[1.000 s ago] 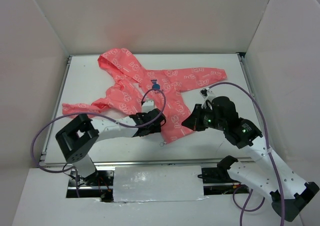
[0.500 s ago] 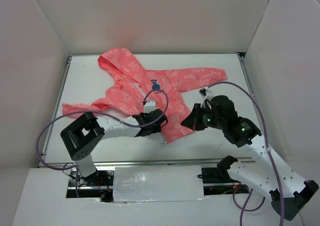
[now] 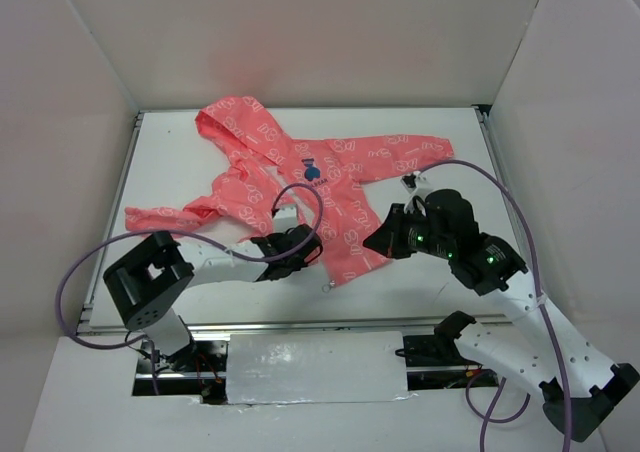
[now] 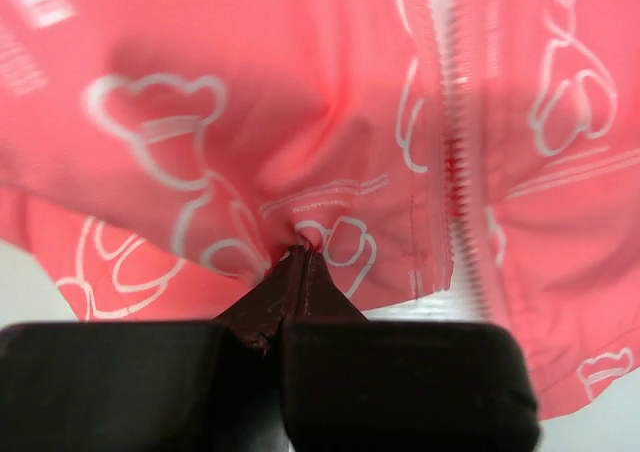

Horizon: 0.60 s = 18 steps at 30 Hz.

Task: Zip up the jacket

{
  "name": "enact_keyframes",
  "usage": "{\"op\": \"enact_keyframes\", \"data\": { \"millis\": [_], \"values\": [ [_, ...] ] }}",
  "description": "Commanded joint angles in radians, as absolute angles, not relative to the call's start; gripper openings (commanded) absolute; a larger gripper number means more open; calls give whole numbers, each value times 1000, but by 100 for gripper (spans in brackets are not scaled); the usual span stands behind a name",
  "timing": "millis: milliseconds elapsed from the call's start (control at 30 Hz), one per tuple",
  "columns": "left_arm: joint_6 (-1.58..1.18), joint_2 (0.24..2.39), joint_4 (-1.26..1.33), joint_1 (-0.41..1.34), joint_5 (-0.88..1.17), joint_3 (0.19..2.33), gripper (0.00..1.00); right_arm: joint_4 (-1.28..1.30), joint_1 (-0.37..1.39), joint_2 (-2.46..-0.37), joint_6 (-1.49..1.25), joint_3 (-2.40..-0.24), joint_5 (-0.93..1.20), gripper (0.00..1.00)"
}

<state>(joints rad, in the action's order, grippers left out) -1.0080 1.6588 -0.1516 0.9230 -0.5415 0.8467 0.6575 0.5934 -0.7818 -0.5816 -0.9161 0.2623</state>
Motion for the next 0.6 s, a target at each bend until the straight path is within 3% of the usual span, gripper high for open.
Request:
{"op": "enact_keyframes", "data": {
  "millis": [0, 400, 467, 500, 567],
  "values": [
    [-1028, 1596, -197, 896, -526, 770, 0, 640, 603, -795, -572, -950, 262, 0],
    [-1074, 1143, -98, 877, -462, 684, 0, 338, 721, -995, -837, -810, 336, 1],
    [-1071, 1123, -83, 879, -446, 713, 0, 286, 729, -1011, -909, -805, 334, 33],
    [-1066, 1091, -66, 879, -437, 713, 0, 275, 729, -1022, -931, -808, 324, 54],
    [-1074, 1054, -25, 877, -426, 696, 0, 240, 729, -1032, -991, -814, 311, 66]
  ]
}}
